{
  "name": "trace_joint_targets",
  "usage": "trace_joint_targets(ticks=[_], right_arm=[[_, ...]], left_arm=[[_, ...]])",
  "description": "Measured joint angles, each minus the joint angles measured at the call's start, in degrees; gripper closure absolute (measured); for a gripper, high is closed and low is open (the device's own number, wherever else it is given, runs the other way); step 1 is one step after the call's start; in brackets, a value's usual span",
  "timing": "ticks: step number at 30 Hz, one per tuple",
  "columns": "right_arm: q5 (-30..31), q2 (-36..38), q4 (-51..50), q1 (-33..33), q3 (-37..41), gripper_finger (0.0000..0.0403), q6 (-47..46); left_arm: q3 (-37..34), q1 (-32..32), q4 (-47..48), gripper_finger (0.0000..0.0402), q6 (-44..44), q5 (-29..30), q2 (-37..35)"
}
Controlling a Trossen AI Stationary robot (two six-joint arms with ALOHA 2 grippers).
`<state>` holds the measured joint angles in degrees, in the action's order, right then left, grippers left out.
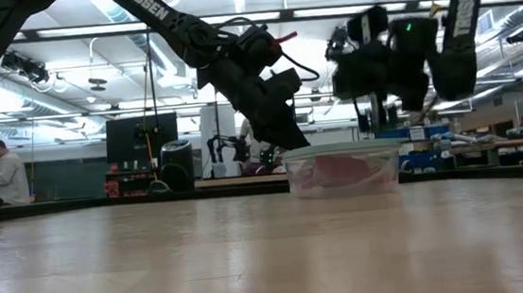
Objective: Roll bandage
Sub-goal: Close the green tupperware
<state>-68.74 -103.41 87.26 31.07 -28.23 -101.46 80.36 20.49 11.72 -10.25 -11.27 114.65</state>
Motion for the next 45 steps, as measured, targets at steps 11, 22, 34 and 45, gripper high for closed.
trace_joint_targets(ticks=[11,22,34,45], right_arm=[[1.6,10.9,-13.6,2.3,2.1,0.0395,7.1],[-0.1,5.8,0.1,2.9,4.3,0.0395,2.0],[1.8,20.4,1.8,3.1,3.7,0.0395,-1.2],[4.2,20.4,2.1,0.1,1.8,0.0396,-3.1]], left_arm=[[0.0,0.1,0.5,0.0225,0.0,0.2,0.0],[0.0,0.1,0.6,0.0225,0.0,1.3,0.0],[0.0,0.1,0.7,0.0225,0.0,1.1,0.0],[0.0,0.1,0.3,0.0225,0.1,1.2,0.0]])
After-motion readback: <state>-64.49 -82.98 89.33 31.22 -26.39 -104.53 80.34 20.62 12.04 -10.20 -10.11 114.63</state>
